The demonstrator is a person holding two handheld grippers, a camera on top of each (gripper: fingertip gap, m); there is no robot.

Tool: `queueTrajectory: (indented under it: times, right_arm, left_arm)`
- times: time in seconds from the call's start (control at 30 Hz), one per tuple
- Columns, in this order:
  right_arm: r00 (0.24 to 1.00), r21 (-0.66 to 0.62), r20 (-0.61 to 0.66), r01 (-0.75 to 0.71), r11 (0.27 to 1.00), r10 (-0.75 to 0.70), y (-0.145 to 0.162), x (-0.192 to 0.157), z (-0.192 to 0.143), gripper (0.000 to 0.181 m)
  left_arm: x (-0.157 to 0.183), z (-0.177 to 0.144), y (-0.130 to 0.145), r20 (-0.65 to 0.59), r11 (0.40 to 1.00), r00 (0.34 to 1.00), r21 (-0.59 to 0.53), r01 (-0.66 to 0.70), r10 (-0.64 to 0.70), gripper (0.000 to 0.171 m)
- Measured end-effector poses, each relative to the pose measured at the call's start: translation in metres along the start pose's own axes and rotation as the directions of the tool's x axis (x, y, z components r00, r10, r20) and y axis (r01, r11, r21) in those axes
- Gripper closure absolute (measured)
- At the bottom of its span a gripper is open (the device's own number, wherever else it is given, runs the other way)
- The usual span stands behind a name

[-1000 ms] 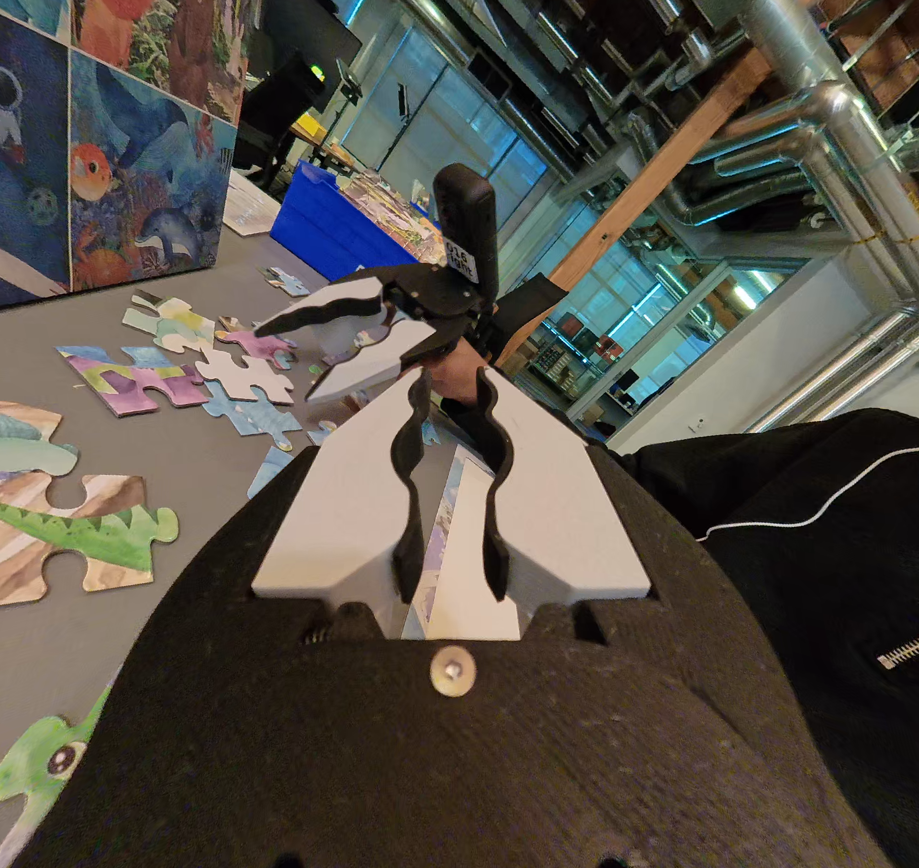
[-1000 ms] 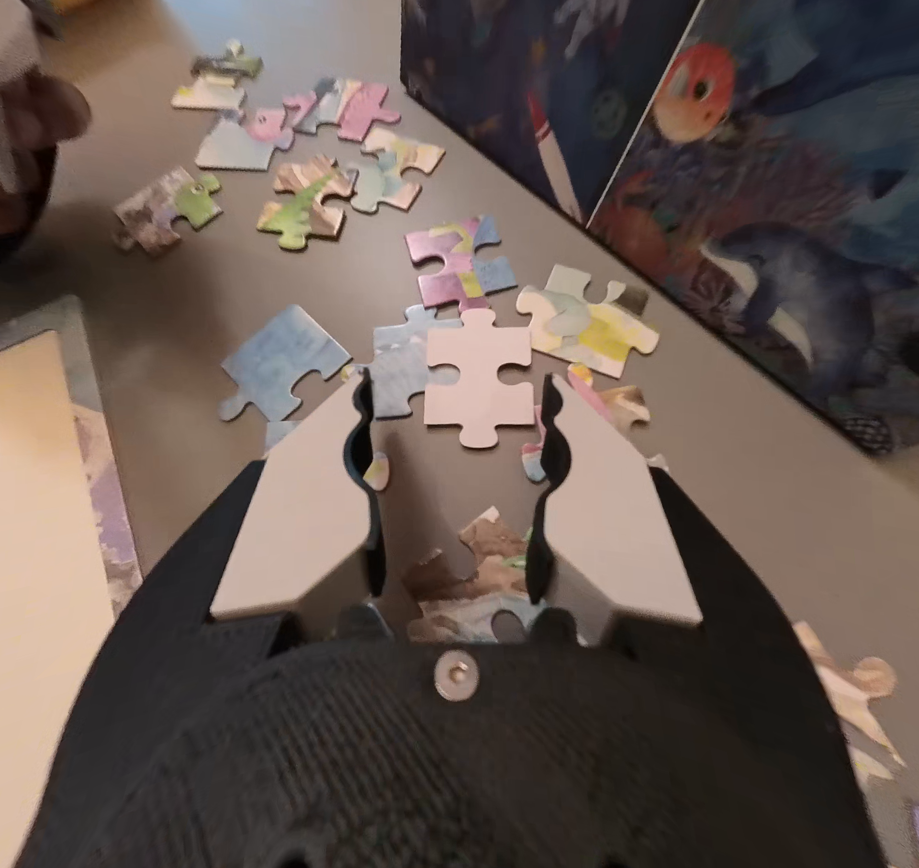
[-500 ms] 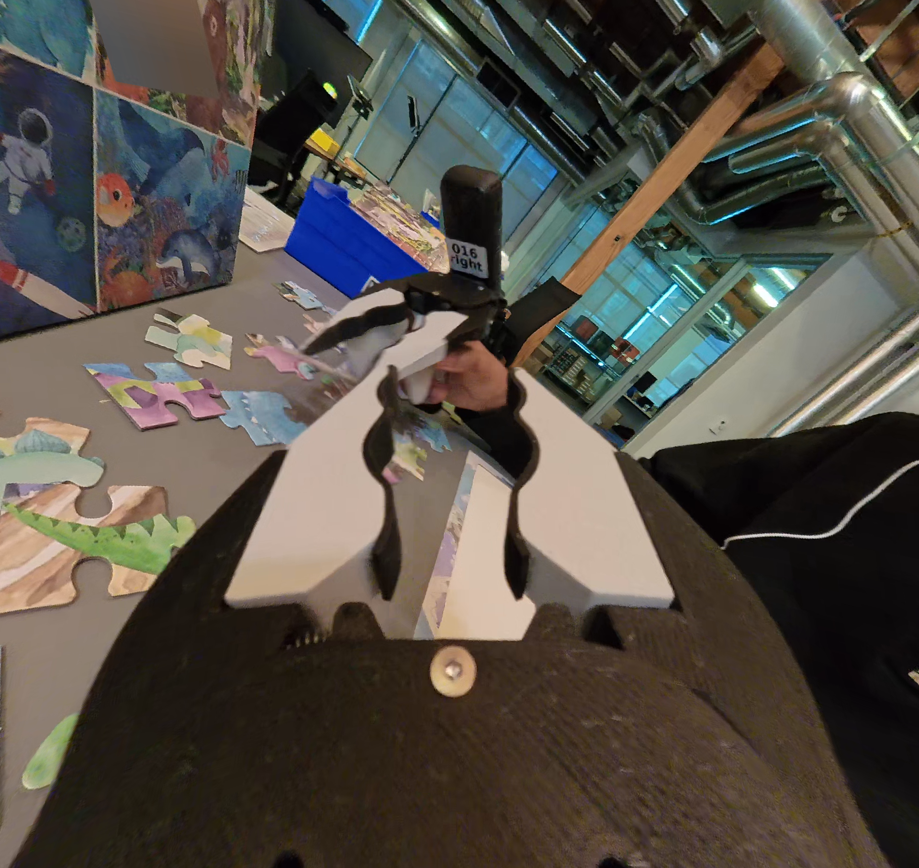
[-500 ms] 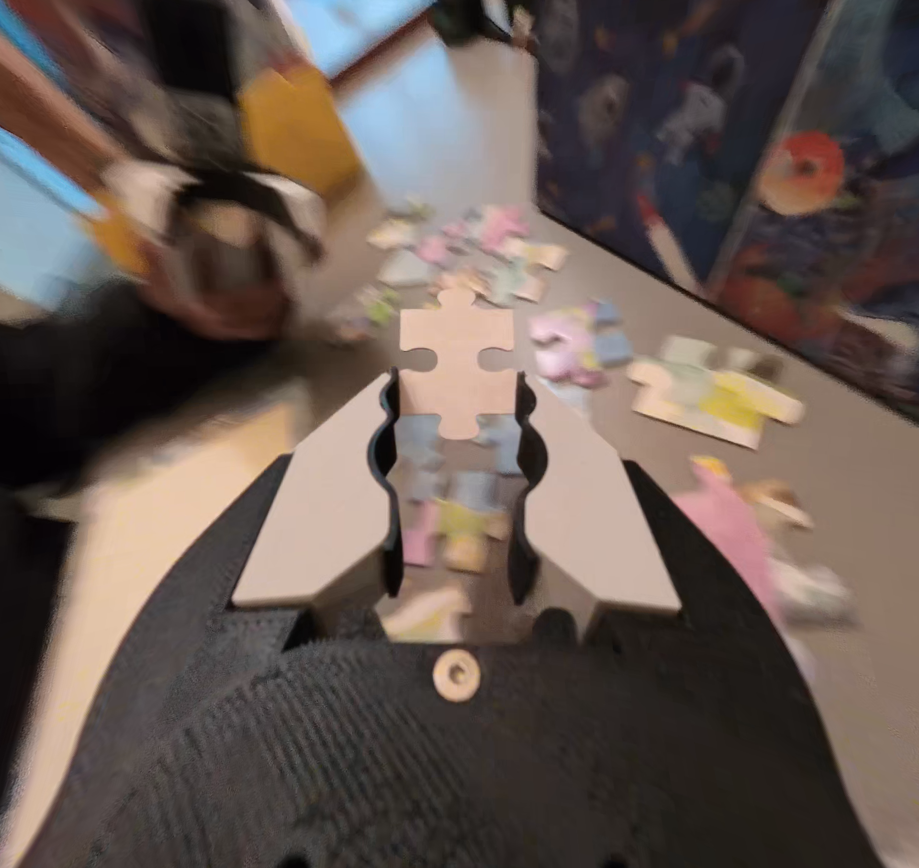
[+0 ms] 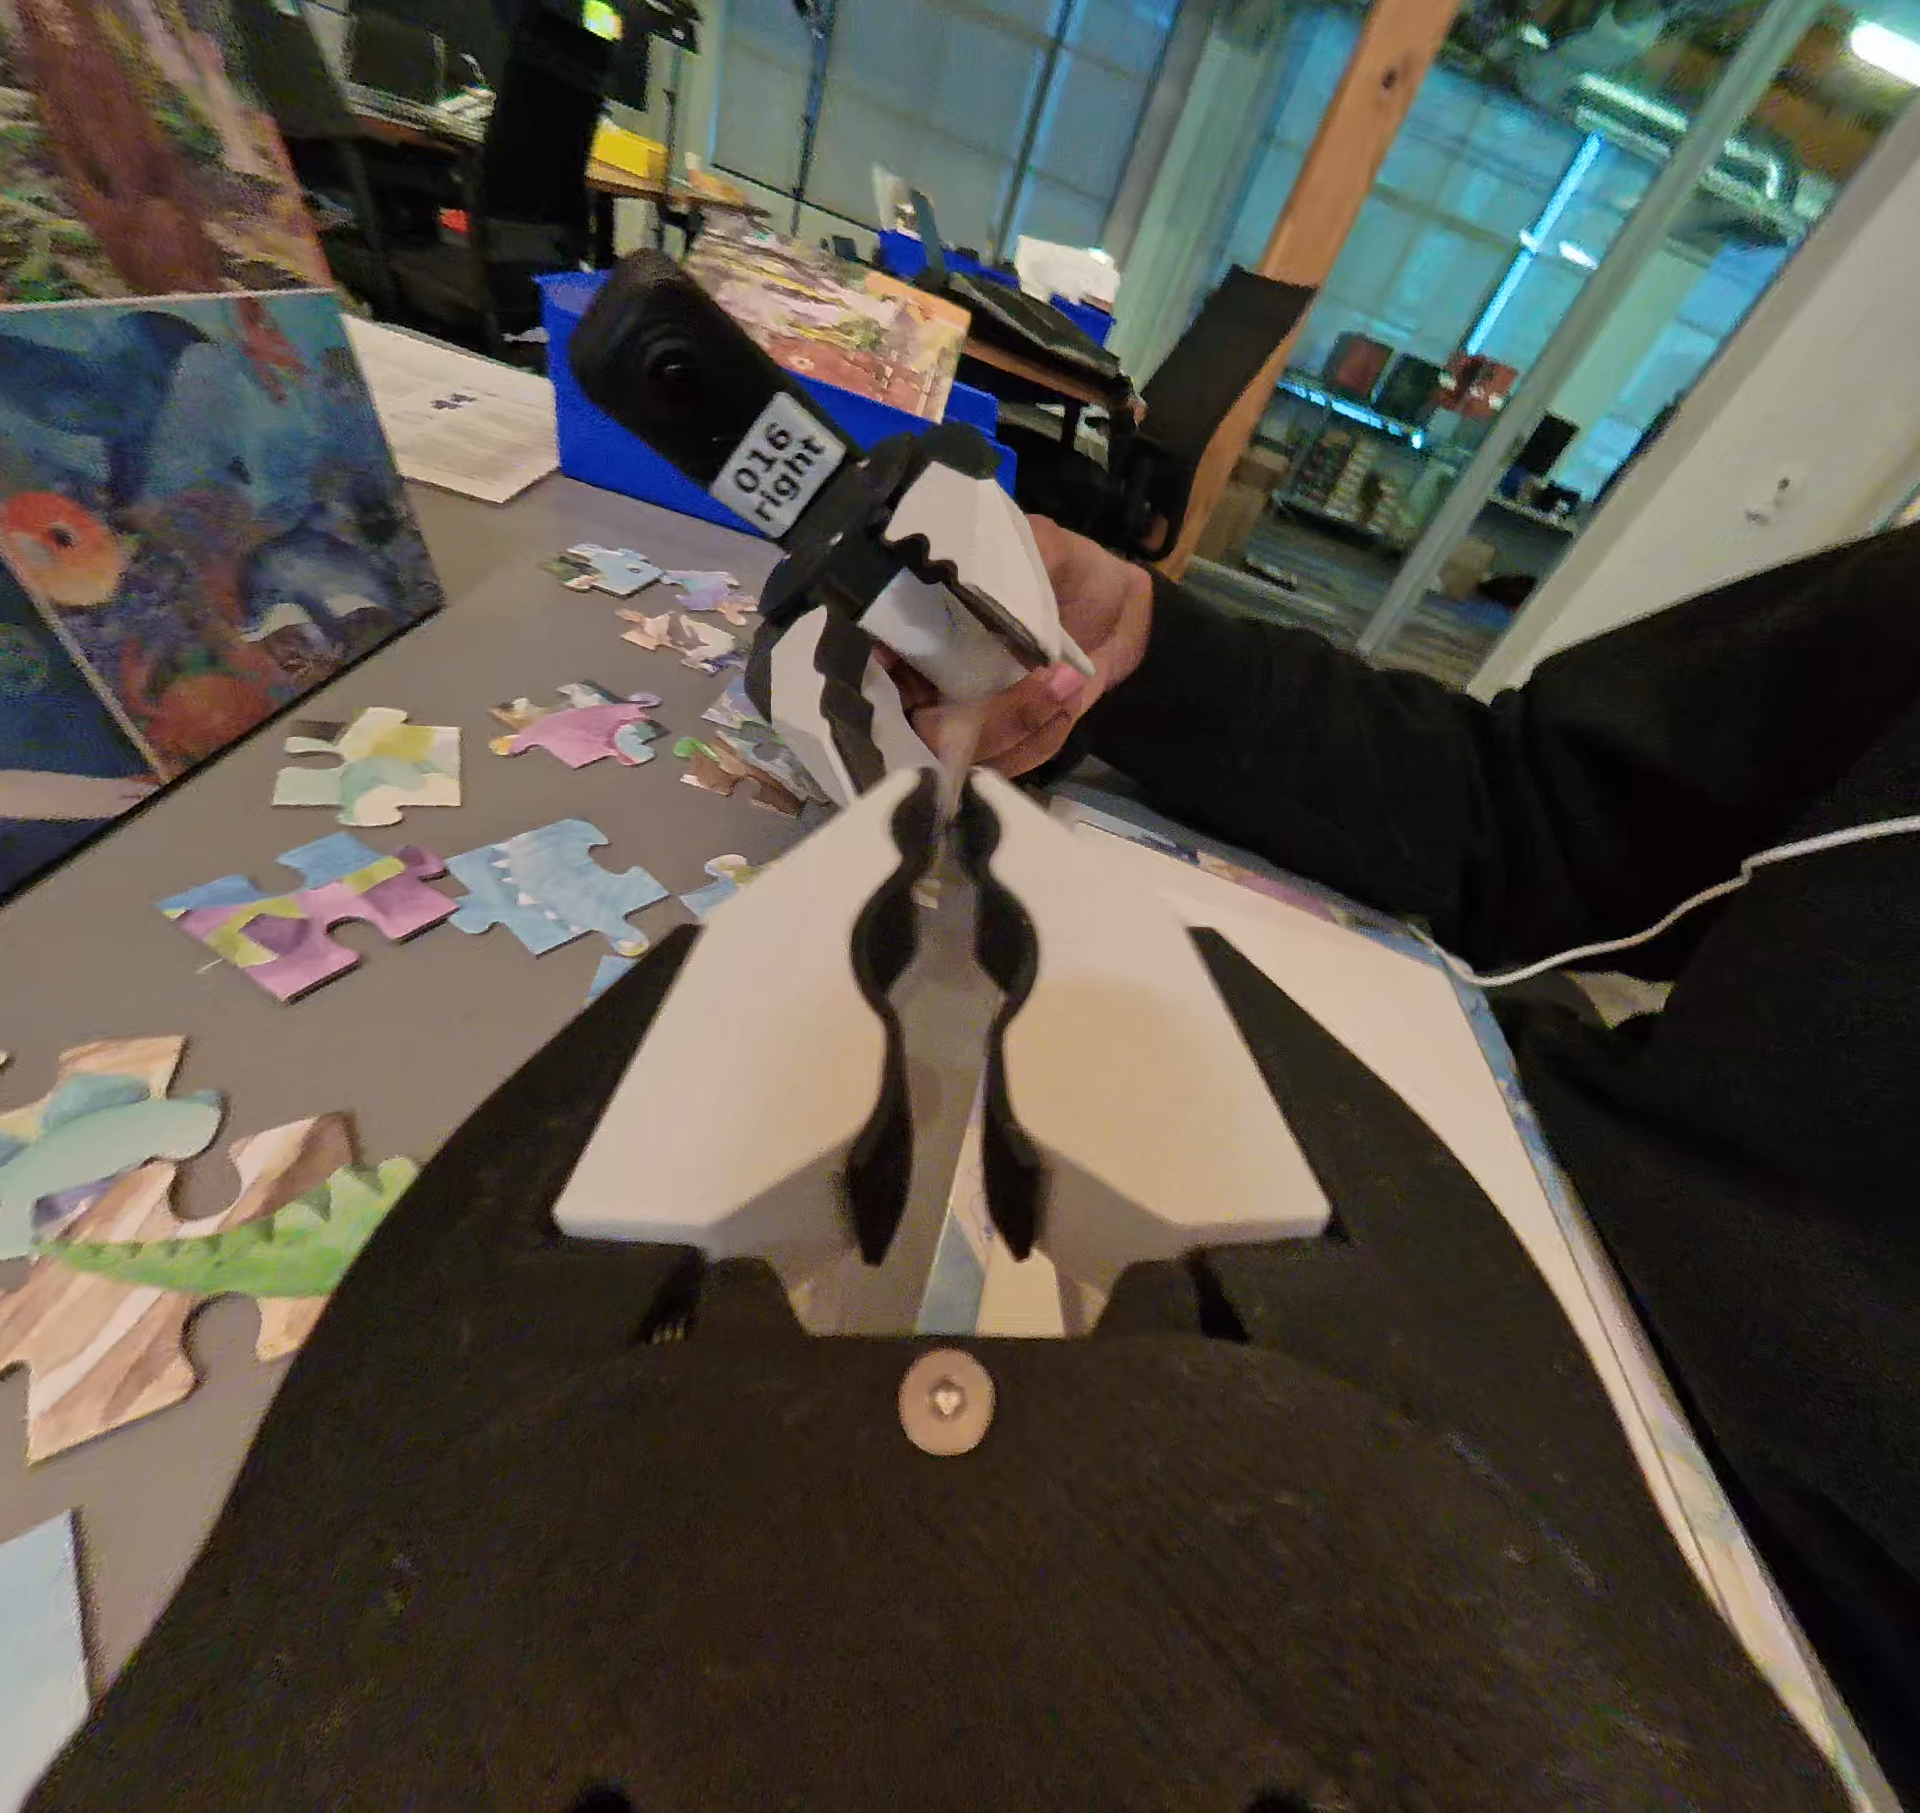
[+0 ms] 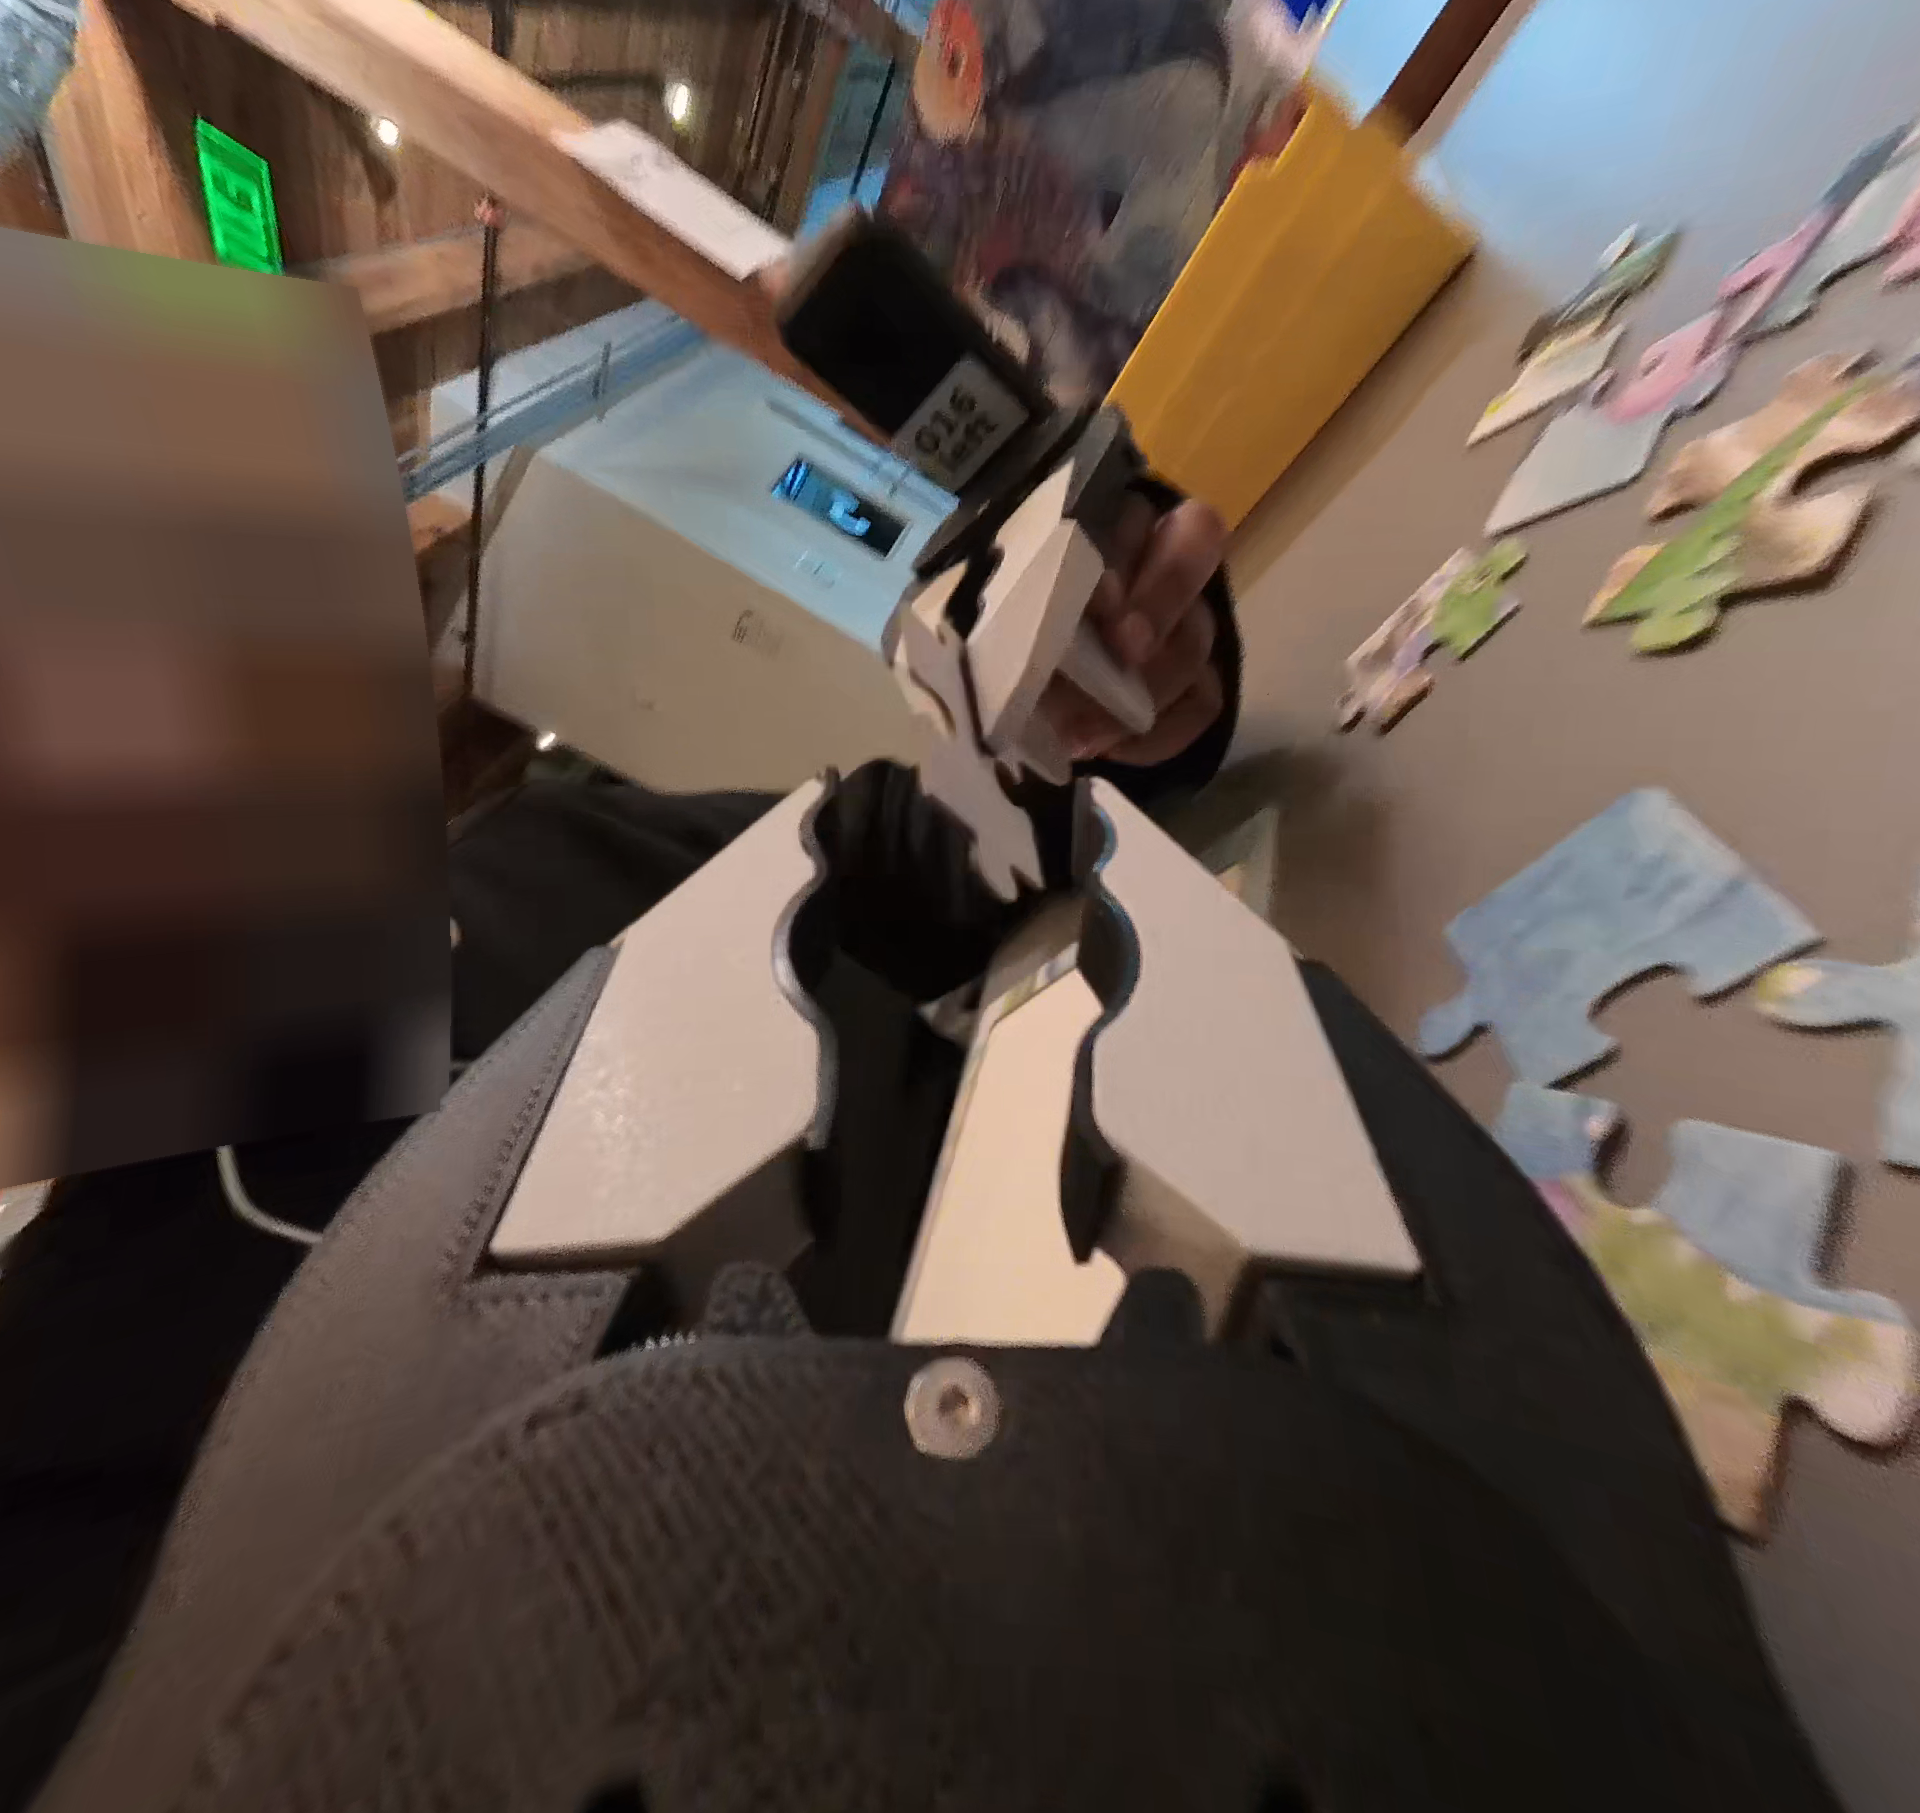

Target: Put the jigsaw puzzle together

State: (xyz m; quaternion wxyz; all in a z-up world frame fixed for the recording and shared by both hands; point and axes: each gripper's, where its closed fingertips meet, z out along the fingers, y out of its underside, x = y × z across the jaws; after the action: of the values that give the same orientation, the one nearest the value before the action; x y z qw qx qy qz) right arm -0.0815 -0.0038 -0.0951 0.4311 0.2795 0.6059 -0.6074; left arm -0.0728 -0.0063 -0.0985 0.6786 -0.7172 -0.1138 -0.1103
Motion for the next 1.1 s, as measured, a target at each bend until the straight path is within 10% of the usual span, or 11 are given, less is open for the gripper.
queueTrajectory:
  times: [0.27, 0.5, 0.63, 0.87, 1.1]
  right_arm:
    - [0.93, 0.092, -0.152, 0.35, 0.932, -0.334, -0.026, -0.006, -0.01, 0.141]
    - [0.855, -0.041, -0.22, 0.473, 0.88, -0.47, -0.012, -0.003, 0.008, 0.181]
    - [0.863, 0.105, -0.318, 0.445, 0.889, -0.394, -0.043, -0.009, -0.04, 0.181]
    - [0.623, 0.42, -0.771, 0.344, 0.84, 0.131, -0.067, 0.061, -0.235, 0.181]
    - [0.561, 0.392, -0.806, 0.267, 0.88, 0.188, -0.056, 0.088, -0.233, 0.181]
  left_arm:
    - [-0.016, -0.019, -0.024, -0.089, 0.944, 0.961, 0.185, 0.274, -0.262, 0.171]
    - [-0.013, -0.013, -0.017, -0.084, 0.953, 0.962, 0.137, 0.27, -0.26, 0.164]
    - [-0.025, -0.013, -0.015, 0.02, 0.963, 0.972, 0.138, 0.23, -0.234, 0.126]
    - [-0.022, -0.007, -0.008, 0.029, 0.974, 0.977, 0.094, 0.207, -0.21, 0.122]
    - [-0.024, -0.004, -0.001, 0.043, 0.979, 0.979, 0.063, 0.194, -0.197, 0.123]
